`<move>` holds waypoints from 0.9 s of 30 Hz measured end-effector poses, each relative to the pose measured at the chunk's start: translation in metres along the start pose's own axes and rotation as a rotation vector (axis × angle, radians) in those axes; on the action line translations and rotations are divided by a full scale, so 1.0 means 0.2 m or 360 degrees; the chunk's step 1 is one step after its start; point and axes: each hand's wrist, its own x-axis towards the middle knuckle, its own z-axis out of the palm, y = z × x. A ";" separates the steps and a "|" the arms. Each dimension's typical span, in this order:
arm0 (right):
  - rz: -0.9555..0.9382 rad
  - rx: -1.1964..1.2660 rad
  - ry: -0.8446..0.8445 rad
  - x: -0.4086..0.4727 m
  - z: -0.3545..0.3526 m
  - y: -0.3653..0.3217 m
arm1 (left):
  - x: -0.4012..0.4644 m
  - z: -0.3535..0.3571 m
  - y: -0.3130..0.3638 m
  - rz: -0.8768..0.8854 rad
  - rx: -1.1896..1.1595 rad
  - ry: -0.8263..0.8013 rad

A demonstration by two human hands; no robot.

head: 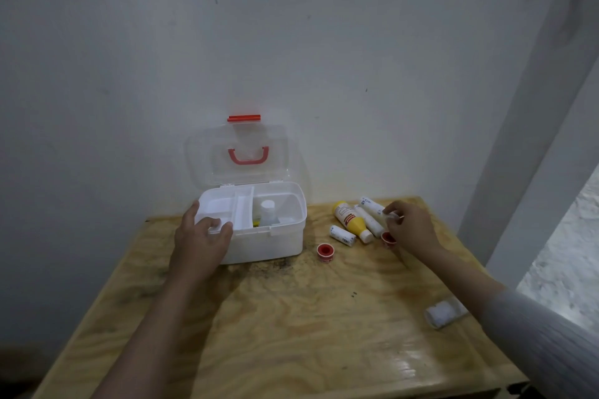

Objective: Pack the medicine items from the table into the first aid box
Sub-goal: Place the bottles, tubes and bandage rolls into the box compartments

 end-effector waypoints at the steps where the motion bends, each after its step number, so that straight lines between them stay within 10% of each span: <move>1: 0.0024 -0.0001 -0.0040 0.00 0.02 0.01 | 0.00 0.00 0.00 0.0007 0.0004 0.0003; 16: 0.0214 -0.0111 -0.0337 0.01 0.07 -0.05 | 0.00 0.01 0.00 -0.0001 -0.0011 0.0017; 27: 0.0381 0.0278 -0.0057 0.04 0.03 -0.06 | 0.00 0.01 -0.02 0.0011 0.0003 0.0035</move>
